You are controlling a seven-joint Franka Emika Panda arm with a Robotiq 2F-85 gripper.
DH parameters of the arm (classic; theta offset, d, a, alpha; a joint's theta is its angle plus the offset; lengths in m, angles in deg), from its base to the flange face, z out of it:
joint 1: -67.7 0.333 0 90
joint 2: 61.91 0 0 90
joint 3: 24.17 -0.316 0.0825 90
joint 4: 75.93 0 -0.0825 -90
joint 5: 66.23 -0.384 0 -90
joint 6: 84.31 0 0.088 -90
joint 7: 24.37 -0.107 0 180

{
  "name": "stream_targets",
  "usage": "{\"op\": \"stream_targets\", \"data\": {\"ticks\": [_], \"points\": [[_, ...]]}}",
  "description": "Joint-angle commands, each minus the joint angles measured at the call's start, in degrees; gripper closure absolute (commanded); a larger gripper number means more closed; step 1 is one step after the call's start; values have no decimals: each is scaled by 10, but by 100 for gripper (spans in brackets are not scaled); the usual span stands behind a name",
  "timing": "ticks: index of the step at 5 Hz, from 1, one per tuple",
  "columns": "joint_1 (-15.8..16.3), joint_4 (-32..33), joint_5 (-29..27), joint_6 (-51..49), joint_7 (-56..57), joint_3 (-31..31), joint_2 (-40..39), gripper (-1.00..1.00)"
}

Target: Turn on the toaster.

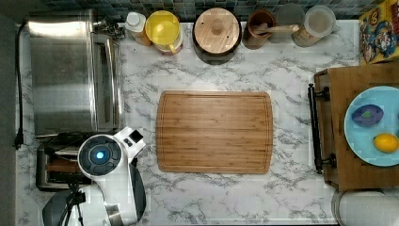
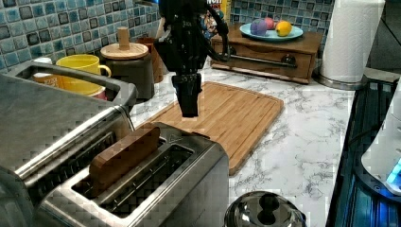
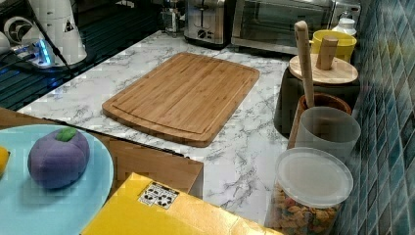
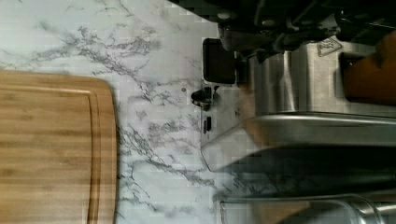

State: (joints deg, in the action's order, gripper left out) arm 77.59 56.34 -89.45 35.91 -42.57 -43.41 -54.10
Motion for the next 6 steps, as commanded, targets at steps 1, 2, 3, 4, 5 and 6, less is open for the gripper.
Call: {"op": "stream_targets", "data": {"ticks": [1, 2, 3, 4, 5, 6], "points": [[-6, -38, 64, -47, -48, -3, -47, 100], [-1, -33, 64, -29, -41, -11, -55, 100], [2, -15, 18, -10, -12, -4, -40, 100], [2, -12, 3, -4, 0, -2, -29, 100], [0, -29, 13, -15, -9, -2, -55, 100], [2, -43, 5, -17, -2, -3, -61, 100]]}}
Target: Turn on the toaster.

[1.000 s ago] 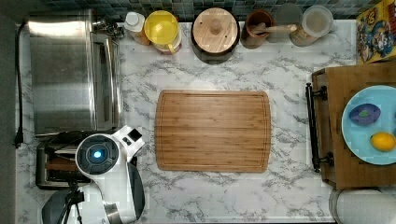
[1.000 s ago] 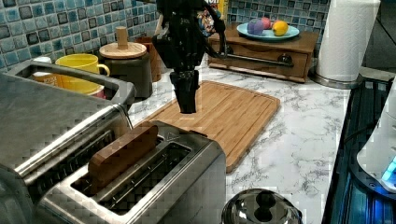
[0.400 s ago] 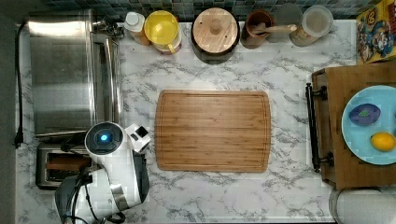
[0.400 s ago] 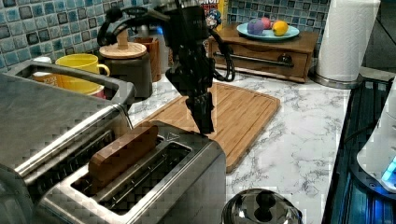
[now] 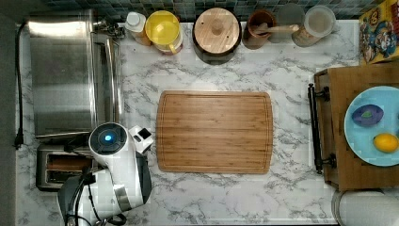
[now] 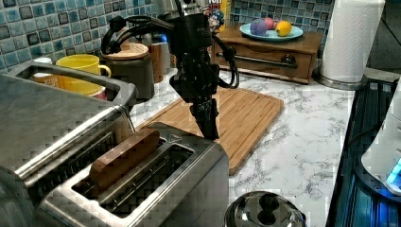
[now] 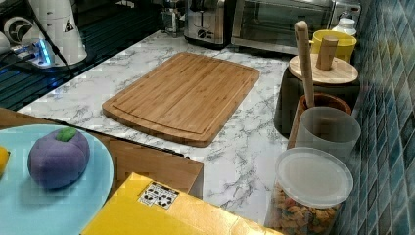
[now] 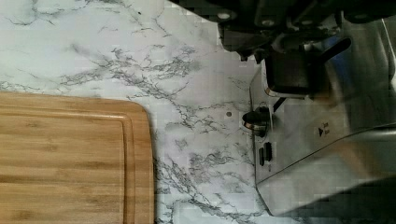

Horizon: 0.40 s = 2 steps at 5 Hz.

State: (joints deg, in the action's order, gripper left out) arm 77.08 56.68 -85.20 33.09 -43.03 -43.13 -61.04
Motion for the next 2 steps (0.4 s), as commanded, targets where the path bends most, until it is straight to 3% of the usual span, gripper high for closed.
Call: {"op": "stream_targets", "data": {"ticks": [1, 2], "points": [[12, -56, -39, 24, 12, -11, -8, 100], [21, -76, -16, 17, 4, -20, -59, 100]]}}
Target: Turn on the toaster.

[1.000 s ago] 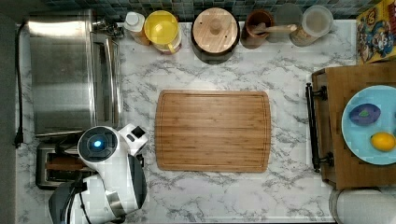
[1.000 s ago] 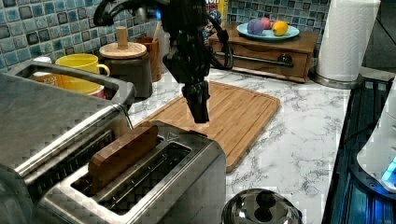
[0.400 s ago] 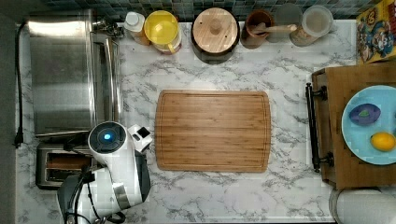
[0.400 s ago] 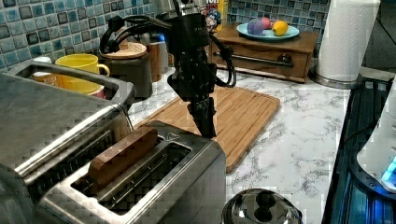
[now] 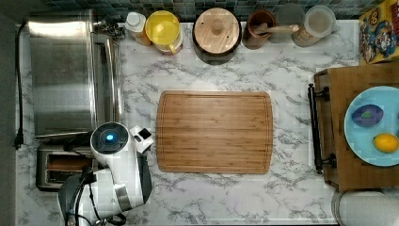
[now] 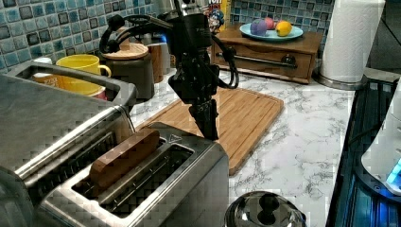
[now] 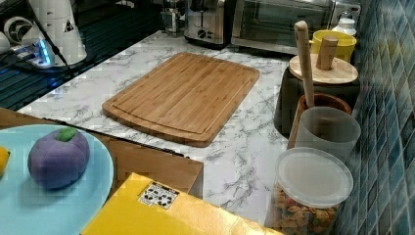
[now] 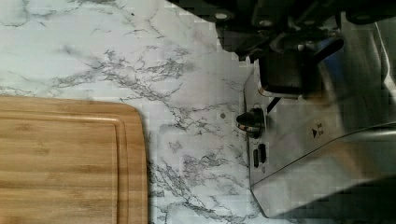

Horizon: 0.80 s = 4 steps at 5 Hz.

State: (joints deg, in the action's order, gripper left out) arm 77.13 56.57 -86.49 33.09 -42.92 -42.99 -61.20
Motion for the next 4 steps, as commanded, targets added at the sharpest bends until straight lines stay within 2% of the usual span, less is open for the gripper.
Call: {"op": "stream_targets", "data": {"ticks": [1, 2, 3, 4], "points": [[28, -109, 18, 0, -9, -27, -130, 100], [43, -148, 33, -2, -17, -30, -199, 100], [53, -158, 33, 5, -32, -27, -243, 100], [41, -149, 27, 6, -43, -31, -230, 100]]}}
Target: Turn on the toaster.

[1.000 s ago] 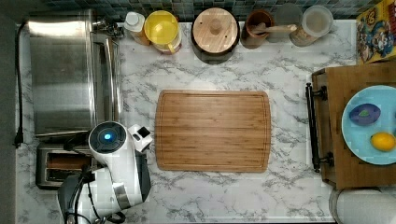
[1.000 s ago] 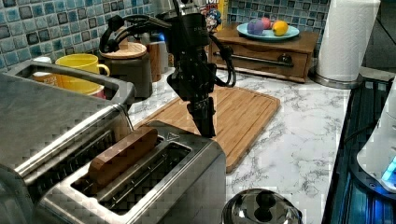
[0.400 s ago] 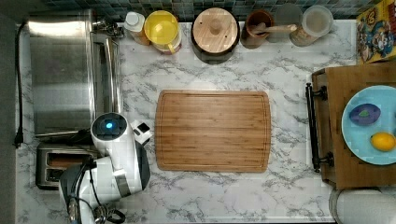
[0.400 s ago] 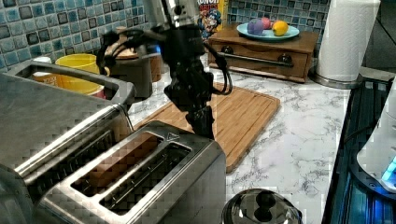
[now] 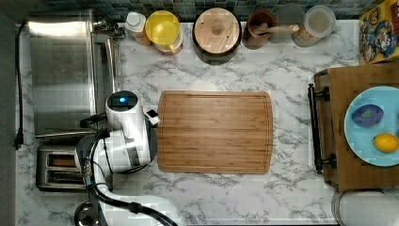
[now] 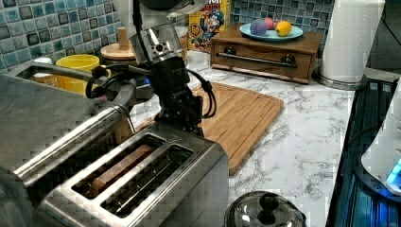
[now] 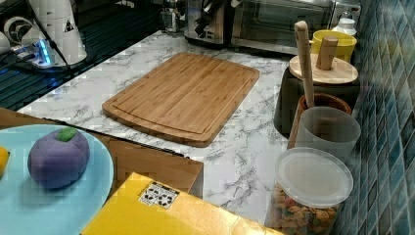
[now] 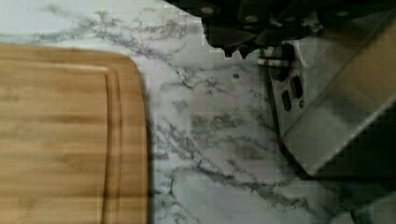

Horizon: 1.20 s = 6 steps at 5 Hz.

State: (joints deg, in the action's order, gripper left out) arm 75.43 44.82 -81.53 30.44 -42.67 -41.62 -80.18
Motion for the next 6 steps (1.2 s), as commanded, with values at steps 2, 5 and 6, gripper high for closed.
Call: {"op": "stream_targets", "data": {"ticks": [2, 5, 6], "points": [[50, -19, -15, 53, -69, -45, -10, 100], [45, -19, -14, 54, -71, -50, -11, 100], [43, -19, -13, 54, -71, -52, -11, 100]]}}
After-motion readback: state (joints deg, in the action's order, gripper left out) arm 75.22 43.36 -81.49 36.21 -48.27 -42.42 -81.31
